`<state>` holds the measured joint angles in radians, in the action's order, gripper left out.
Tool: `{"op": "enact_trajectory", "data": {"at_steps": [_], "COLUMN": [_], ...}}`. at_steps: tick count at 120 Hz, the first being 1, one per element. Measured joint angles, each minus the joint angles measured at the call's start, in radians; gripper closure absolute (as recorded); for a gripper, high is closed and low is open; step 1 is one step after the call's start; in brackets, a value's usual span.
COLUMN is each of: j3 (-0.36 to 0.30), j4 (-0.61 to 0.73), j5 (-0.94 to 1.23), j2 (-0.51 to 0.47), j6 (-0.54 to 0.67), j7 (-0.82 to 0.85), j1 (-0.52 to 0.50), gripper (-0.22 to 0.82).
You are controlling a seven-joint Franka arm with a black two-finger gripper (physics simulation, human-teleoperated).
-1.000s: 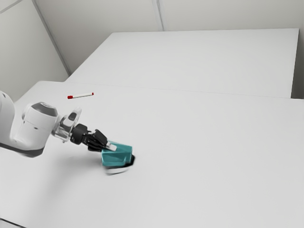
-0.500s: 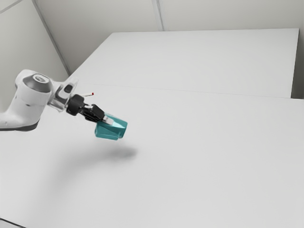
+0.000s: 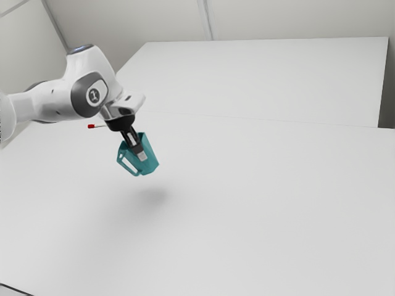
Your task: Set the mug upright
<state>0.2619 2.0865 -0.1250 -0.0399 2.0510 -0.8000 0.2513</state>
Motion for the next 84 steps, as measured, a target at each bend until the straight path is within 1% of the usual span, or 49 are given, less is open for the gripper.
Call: {"op": "enact_trajectory", "data": {"at_steps": [24,32,52,84], "j3": [-0.002,-0.003,0.0,0.0], "j4": [0.029,0.065,0.156,0.188], "j5": [0.098,0.121,0.201,0.234], "j2": [0.046,0.04,-0.016,0.003], "j6": [0.061,0.081,0.123,0.212], "j7": [0.036,0.048,0.089,0.134], "j1": [0.009,0.012,0.033,0.038], "gripper": [0.79,0.79,0.79,0.79]}}
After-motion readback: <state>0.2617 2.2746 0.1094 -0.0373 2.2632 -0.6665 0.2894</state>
